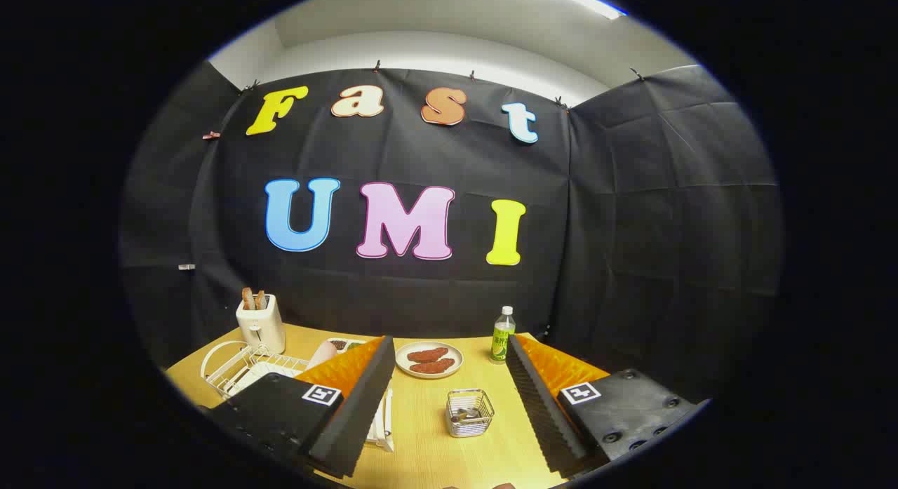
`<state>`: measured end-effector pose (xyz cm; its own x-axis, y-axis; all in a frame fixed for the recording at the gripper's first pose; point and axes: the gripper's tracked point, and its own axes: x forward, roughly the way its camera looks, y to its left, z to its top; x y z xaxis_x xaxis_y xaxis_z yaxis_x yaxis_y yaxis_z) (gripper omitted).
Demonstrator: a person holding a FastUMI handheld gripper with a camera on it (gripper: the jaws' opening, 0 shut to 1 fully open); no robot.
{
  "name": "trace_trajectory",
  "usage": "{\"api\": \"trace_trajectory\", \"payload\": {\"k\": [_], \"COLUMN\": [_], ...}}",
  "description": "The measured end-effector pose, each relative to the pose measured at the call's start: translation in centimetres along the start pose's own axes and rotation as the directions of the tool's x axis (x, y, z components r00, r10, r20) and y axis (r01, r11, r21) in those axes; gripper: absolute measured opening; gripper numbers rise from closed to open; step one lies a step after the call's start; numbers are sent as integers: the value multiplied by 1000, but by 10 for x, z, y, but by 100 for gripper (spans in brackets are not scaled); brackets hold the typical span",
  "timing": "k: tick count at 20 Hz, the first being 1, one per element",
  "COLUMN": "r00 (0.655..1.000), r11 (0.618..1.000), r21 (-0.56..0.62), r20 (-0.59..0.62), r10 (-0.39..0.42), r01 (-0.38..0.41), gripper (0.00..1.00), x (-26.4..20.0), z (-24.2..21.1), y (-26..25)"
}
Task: Take the plate from the dish rack, then take the spoon from the basket and place it into the plate.
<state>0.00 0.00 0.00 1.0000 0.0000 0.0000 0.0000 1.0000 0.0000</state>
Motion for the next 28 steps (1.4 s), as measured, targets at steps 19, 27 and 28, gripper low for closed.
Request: {"api": "trace_trajectory", "payload": {"k": [19,27,28], "r00": [997,986,982], "r11": [997,990,989], "r21": [-16,26,36], "r20": [-27,-92,-121], "r10": [77,141,147], "r01": [-77,-139,-144], "gripper": [98,98,97], "x": [-8,30,37], "z": [-2,-2,-6], "y": [38,86,95]}}
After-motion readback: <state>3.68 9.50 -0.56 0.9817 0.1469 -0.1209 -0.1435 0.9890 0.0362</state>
